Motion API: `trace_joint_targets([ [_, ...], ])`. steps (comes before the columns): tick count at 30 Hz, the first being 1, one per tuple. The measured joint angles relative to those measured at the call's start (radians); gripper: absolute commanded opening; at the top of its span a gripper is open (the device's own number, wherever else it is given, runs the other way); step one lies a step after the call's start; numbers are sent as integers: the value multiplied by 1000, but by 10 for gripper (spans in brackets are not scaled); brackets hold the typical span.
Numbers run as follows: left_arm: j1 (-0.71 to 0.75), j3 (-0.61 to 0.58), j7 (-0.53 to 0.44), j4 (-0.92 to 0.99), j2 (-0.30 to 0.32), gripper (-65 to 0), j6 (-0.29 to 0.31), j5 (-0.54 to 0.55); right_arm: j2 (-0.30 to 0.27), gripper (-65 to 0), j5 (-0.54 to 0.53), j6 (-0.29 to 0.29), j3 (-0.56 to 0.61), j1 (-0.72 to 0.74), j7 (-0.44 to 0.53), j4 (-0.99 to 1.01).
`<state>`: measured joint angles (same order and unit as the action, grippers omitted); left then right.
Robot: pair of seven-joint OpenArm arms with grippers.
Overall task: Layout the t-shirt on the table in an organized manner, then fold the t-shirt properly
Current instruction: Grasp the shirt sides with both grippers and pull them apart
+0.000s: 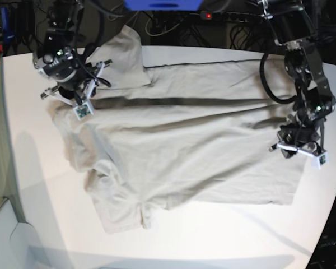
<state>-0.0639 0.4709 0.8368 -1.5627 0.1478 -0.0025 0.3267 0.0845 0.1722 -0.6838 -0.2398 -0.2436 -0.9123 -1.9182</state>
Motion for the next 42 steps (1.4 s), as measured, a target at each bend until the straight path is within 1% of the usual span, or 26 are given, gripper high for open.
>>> trace_joint_targets([
  [2, -44, 0, 3, 93, 2, -488, -3, -4, -31, -580, -15, 0, 4, 35, 8, 0],
  [4, -97, 4, 13, 188, 7, -532, -6, -9, -62, -581, -1, 0, 3, 82, -1, 2],
  [6, -164, 2, 10, 270, 19, -585, -9, -10, -77, -584, 0, 0, 0, 135, -3, 18],
  [8, -237, -7, -46, 357, 39, -636, -5, -2, -101, -585, -8, 0, 4, 217, -2, 72],
  [9, -267, -6, -74, 401, 49, -650, -5, -3, -111, -585, -8, -1, 4, 265, -1, 109],
  [12, -315, -2, -121, 515, 66, -646, -9, -8, -145, -587, -13, -1, 5, 391, 8, 232],
  [14, -330, -2, -134, 573, 64, -646, -11, -10, -164, -613, -7, -1, 5, 462, 11, 310],
  [17, -369, -5, -158, 635, 66, -646, -13, -10, -173, -650, -2, -2, 5, 570, 6, 439],
  [19, -404, -5, -187, 671, 69, -645, -12, -6, -174, -650, -2, -2, 9, 660, 10, 552],
  [21, -431, -6, -218, 715, 70, -645, -10, -31, -175, -650, 0, -2, 32, 736, 15, 665],
  [24, -441, -5, -252, 766, 66, -645, -10, -108, -170, -650, -5, -1, 74, 797, 85, 801],
  [26, -443, -2, -279, 791, 50, -645, -13, -158, -170, -650, -5, -2, 100, 821, 159, 888],
  [28, -444, -2, -298, 798, 31, -645, -12, -187, -167, -650, 2, -2, 126, 834, 229, 960],
  [29, -447, -5, -310, 801, 23, -645, -9, -220, -167, -650, 2, -2, 132, 844, 272, 1004],
  [33, -460, -5, -357, 851, 9, -645, -8, -271, -171, -650, 4, 4, 131, 900, 391, 1180],
  [34, -459, -5, -373, 867, 5, -645, -7, -269, -173, -650, 5, 20, 131, 914, 409, 1216],
  [35, -456, -5, -412, 881, 3, -645, -7, -272, -173, -650, 5, 45, 130, 927, 442, 1251],
  [36, -458, -5, -428, 898, 2, -645, -5, -279, -173, -650, 2, 58, 129, 938, 476, 1286],
  [39, -468, -5, -470, 937, 5, -645, -5, -290, -173, -650, 3, 57, 130, 956, 541, 1366],
  [42, -469, -5, -515, 965, 6, -645, -5, -290, -188, -650, 5, 57, 129, 952, 586, 1425],
])
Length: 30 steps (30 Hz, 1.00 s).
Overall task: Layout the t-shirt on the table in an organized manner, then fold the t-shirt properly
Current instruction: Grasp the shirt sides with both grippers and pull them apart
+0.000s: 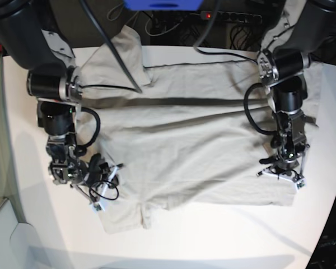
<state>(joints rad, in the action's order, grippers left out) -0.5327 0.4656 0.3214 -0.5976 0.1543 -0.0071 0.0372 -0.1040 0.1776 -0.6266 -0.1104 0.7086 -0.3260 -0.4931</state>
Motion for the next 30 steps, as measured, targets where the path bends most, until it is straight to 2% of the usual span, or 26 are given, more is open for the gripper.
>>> trace_joint_targets([
  [6, -8, 0, -11, 23, 6, -645, 4, 1, -45, -650, -3, 3, 0, 3, 135, 95],
  [8, -8, 0, -9, 21, 6, -645, 7, 1, -68, -650, -11, 30, 2, 4, 174, 117],
  [11, -8, 0, -9, 21, 6, -645, 7, 0, -95, -650, -9, 195, 6, 4, 247, 145],
  [13, -8, 0, -9, 21, 6, -645, 7, 0, -120, -650, -9, 245, 6, 5, 290, 167],
  [14, -8, 0, -9, 21, 6, -645, 7, 0, -129, -650, -8, 290, 6, 5, 309, 175],
  [18, -8, 0, -9, 20, 5, -645, 7, 1, -142, -650, -5, 373, 6, 9, 338, 178],
  [21, -8, 4, 9, 13, 5, -645, 7, 5, -142, -650, -6, 385, 6, 26, 350, 174],
  [26, 16, 4, 233, -136, -10, -645, 6, 3, -142, -650, -6, 385, 4, 64, 343, 172],
  [28, 41, 5, 298, -217, -31, -645, 5, 1, -133, -650, -8, 346, 4, 77, 330, 172],
  [30, 65, 2, 312, -287, -44, -645, 6, 11, -121, -650, -7, 266, 0, 80, 264, 156],
])
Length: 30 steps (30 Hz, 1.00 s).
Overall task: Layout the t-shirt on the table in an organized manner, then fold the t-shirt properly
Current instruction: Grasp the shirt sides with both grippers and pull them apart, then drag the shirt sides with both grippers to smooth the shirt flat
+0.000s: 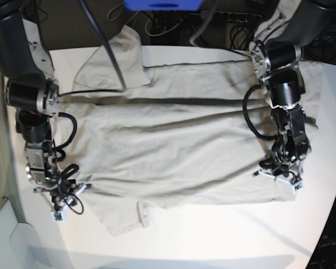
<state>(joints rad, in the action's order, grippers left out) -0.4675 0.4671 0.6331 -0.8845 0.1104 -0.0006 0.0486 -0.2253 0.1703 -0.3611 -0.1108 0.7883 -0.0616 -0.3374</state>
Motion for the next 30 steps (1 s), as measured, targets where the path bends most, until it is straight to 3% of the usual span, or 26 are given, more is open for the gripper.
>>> trace_joint_targets([
  [5, 7, 2, -13, -23, 11, -645, -1, -19, 51, -650, 1, -88, -4, -54, -203, -214],
  [8, 10, 2, -17, 24, 8, -645, -1, -18, 110, -650, -5, -204, 2, -119, -327, -403],
  [11, 15, 2, -45, 32, 6, -645, -1, -19, 179, -650, 3, -237, 3, -158, -456, -502],
  [14, 15, 2, -45, 28, 8, -645, -1, -14, 216, -650, 2, -241, 3, -154, -509, -505],
  [20, 15, 3, -39, 27, 12, -645, 0, -14, 227, -650, 6, -241, 0, -163, -501, -368],
  [22, 15, 3, -39, 26, 21, -645, 0, -5, 217, -650, -3, -237, 0, -166, -436, -327],
  [26, 15, 6, -39, 26, 32, -645, -1, -7, 172, -650, -23, -146, 0, -138, -320, -223],
  [30, 15, 6, -38, 26, 30, -645, -1, -7, 130, -650, -48, -140, 2, -129, -187, -140],
])
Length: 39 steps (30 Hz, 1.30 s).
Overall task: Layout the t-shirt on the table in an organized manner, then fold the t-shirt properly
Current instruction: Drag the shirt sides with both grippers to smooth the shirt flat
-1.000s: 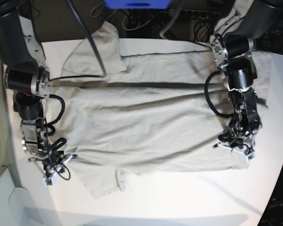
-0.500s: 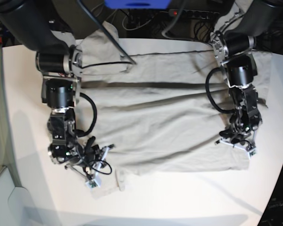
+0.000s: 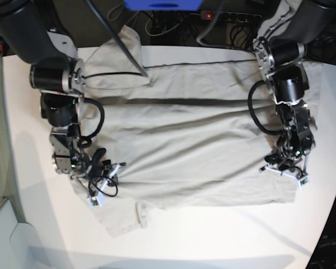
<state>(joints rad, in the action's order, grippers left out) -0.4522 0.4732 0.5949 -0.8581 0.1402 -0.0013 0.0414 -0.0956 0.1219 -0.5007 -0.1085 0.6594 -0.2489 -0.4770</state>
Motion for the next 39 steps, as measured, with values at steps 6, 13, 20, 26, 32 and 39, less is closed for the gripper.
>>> trace_joint_targets([
  [6, 0, 0, 0, 0, -8, -645, 0, 0, -60, -650, 27, 53, 2, 63, 88, 120],
  [13, 0, -3, 0, 0, -11, -645, 0, 0, -98, -650, 40, 193, 4, 80, 204, 182],
  [20, 7, 0, 57, -38, -3, -645, 0, 0, -87, -650, 50, 192, -1, 112, 73, 50],
  [26, 50, -4, 138, -226, -2, -645, -1, -5, -73, -650, 45, 192, -5, 24, -267, -296],
  [32, 86, -6, 214, -283, 5, -645, 1, -8, -31, -650, 49, 26, 4, -143, -636, -629],
  [39, 156, -4, 206, -283, 26, -645, 0, -11, -33, -650, 38, 26, 4, -228, -708, -717],
])
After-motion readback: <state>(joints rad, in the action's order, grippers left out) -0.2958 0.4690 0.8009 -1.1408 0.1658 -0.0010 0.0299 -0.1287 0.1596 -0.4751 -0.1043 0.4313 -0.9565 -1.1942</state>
